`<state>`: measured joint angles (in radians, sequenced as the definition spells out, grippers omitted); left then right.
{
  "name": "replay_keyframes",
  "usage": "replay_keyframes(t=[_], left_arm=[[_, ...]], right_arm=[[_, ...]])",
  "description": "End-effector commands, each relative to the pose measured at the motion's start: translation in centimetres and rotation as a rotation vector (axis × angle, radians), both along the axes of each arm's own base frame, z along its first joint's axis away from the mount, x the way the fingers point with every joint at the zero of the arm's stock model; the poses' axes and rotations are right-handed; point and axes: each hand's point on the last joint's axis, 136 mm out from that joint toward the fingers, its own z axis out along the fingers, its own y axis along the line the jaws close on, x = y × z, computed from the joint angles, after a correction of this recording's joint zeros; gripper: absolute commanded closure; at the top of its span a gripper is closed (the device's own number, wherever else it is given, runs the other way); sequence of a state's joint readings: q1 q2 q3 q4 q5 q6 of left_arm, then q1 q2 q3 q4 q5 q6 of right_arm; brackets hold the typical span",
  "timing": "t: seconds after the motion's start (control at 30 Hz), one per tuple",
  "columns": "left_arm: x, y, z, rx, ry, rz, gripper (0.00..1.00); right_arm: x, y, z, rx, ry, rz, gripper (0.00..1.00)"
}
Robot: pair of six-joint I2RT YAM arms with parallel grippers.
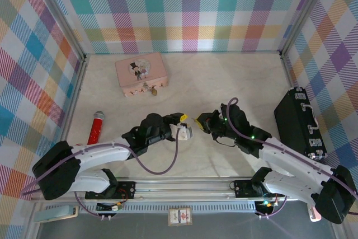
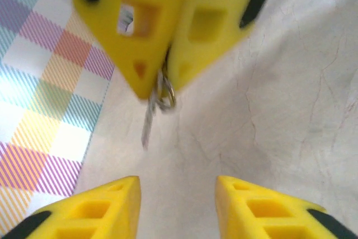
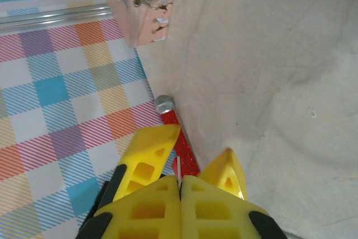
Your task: Unlock the padlock with the key
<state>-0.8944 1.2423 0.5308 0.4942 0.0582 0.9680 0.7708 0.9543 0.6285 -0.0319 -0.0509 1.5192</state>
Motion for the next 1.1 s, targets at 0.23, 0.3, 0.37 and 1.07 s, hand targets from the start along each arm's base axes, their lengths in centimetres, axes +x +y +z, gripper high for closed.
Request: replay_keyframes(t=[0.23, 0.3, 0.37, 1.07], left_arm=[[1.7, 7.6, 8.1, -0.696, 0.568, 0.468, 0.56], [1.8, 8.4, 8.0, -0.751, 0.694, 0.537, 0.57], [1.7, 8.7, 7.7, -0.815, 0.800, 0.582, 0.56], [1.0, 1.7, 10.0, -1.119, 1.357, 0.298, 0.63]], right_arm=[[2.8, -1.4, 3.4, -0.121, -0.579, 0.041, 1.00], [2.6, -0.8, 4.5, -0.088, -0.710, 0.064, 1.00], [2.3, -0.3, 5.7, -0.049, -0.813, 0.077, 1.00], [-0.5, 3.3, 7.3, 0.043, -1.061, 0.199, 1.00]])
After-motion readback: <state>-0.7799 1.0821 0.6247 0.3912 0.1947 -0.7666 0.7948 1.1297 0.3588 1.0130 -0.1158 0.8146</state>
